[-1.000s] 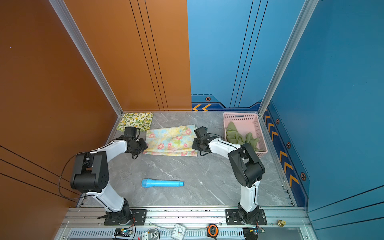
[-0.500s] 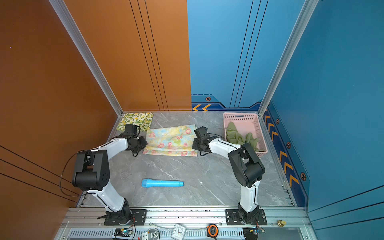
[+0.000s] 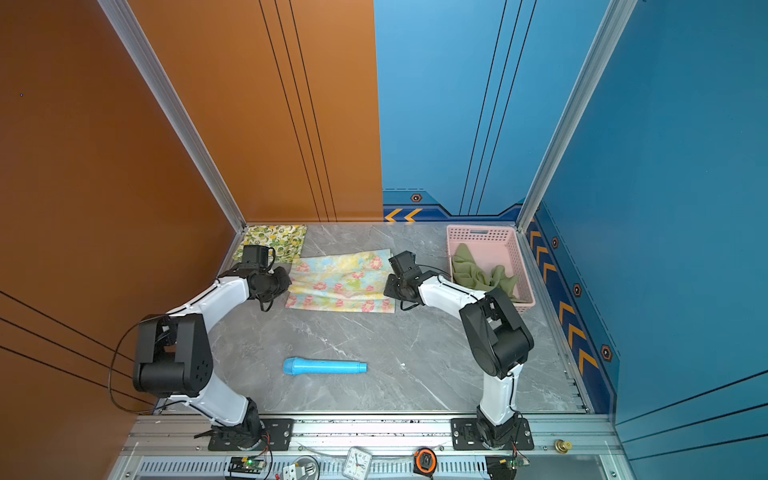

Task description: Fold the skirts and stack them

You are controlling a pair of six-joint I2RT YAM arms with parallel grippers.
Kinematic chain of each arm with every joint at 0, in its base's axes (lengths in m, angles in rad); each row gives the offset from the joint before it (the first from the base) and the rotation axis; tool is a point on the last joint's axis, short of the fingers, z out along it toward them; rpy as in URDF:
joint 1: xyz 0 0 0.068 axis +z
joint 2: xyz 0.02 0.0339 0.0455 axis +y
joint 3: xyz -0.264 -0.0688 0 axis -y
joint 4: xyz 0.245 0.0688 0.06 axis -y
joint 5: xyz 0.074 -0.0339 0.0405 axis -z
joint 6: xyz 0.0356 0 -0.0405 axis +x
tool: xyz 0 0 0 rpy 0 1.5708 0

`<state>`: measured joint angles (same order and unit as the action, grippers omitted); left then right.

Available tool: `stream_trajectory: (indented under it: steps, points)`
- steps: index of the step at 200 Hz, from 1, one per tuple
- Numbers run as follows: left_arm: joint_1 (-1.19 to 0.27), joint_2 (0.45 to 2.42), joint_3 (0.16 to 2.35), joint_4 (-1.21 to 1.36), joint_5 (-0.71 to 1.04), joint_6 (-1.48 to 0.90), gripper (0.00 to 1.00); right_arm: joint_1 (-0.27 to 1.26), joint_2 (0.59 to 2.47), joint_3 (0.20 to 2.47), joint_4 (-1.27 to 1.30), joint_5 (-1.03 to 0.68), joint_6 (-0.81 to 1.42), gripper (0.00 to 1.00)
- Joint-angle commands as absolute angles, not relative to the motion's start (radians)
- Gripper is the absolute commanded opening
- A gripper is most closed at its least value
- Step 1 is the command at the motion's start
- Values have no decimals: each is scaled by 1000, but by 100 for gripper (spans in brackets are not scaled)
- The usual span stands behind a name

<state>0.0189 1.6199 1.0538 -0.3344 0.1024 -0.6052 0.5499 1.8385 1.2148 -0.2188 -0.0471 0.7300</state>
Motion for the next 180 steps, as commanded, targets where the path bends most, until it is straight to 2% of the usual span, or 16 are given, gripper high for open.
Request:
stream_trajectory:
  steps: [1,77,180]
  points:
    - [25,1591,1037,-369,90,-588,0,556,1779,1211,-263,-7,722,0]
    - [25,1597,913,-323,82,-607,0,592,1762,1116,-252,3,750,0]
    - [28,1643,888,-314,60,-627,0,644,1833,1059,-237,9,758,0]
